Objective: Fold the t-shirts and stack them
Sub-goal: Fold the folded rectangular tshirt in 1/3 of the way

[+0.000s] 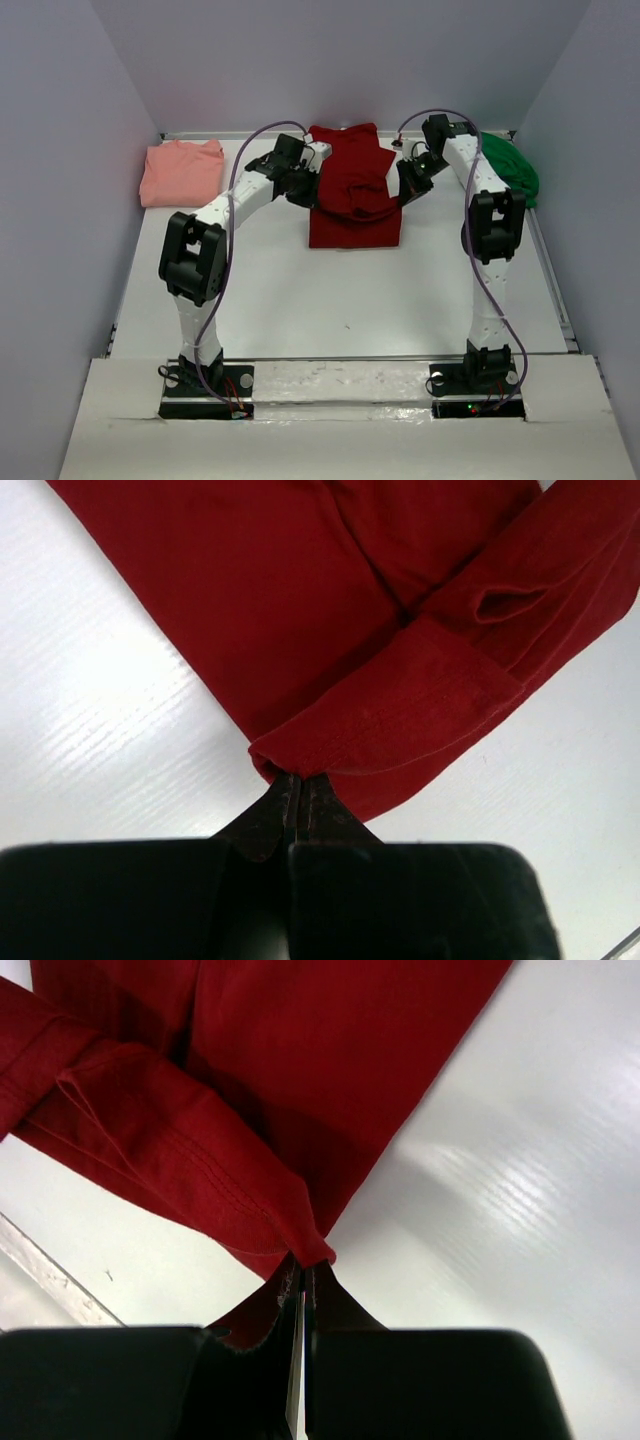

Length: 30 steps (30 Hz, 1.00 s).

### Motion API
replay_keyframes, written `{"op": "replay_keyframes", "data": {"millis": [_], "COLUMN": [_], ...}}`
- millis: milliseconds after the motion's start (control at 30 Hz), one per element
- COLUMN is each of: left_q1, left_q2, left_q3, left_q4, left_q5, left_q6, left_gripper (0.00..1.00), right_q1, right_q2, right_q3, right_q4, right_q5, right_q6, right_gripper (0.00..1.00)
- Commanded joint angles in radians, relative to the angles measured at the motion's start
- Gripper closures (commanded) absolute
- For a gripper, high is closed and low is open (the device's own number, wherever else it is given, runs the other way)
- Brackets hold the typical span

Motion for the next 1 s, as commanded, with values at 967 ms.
{"op": "replay_keyframes", "data": {"millis": [967], "left_q1": [0.012], "left_q2": [0.121], "left_q3": [0.192], "left_q4": [0.066], "left_q5": [-0.067], "left_q6": [-0.014], "left_gripper": [1.0], "right_q1": [-0.006], "right_q2": [0.114], "right_q3": [0.24], "right_q4": [0.13], "right_q5": [0.036], "right_q6": [0.073], "right_gripper": [1.0]}}
